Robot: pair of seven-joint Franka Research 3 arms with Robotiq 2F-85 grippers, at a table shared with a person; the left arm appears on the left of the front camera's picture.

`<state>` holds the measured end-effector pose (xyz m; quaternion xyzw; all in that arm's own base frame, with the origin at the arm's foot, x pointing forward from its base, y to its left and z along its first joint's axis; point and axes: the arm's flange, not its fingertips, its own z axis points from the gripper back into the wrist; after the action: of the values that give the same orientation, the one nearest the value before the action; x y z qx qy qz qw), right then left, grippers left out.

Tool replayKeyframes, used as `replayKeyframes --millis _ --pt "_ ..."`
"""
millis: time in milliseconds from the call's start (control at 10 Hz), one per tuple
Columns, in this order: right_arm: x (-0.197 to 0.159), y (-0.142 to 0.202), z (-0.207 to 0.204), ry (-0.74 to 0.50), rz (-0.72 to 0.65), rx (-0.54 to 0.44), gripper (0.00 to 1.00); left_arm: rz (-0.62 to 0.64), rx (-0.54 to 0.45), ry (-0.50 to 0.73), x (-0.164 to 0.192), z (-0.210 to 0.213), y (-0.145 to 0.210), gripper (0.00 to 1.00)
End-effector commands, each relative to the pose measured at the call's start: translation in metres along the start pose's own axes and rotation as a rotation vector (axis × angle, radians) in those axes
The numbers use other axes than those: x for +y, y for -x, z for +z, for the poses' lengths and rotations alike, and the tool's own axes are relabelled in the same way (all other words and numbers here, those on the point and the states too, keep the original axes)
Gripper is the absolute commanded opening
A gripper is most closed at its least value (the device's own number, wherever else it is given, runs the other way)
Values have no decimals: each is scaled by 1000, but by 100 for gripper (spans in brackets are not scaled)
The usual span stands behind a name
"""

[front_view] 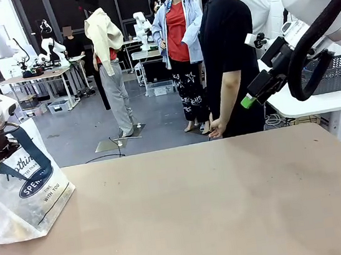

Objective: Transfer purchased items from the store into the shopping bag.
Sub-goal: Move the Reusable shopping bag to the right side of the table.

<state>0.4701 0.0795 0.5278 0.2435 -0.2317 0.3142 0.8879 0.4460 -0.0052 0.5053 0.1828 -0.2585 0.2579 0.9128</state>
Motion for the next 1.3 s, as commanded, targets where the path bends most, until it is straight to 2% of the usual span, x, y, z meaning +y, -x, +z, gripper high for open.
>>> replayKeyframes --millis 0,400,500,1200 --pt "1 -3 0 12 -11 18 100 0 0 0 0 0 0 16" --pt "1 -3 0 12 -11 18 100 24 -44 -34 6 6 -5 96" --pt "1 -3 0 12 -11 18 100 27 -43 -33 6 6 -6 100" --pt "1 -3 0 12 -11 18 100 32 -89 1 18 32 -21 100"
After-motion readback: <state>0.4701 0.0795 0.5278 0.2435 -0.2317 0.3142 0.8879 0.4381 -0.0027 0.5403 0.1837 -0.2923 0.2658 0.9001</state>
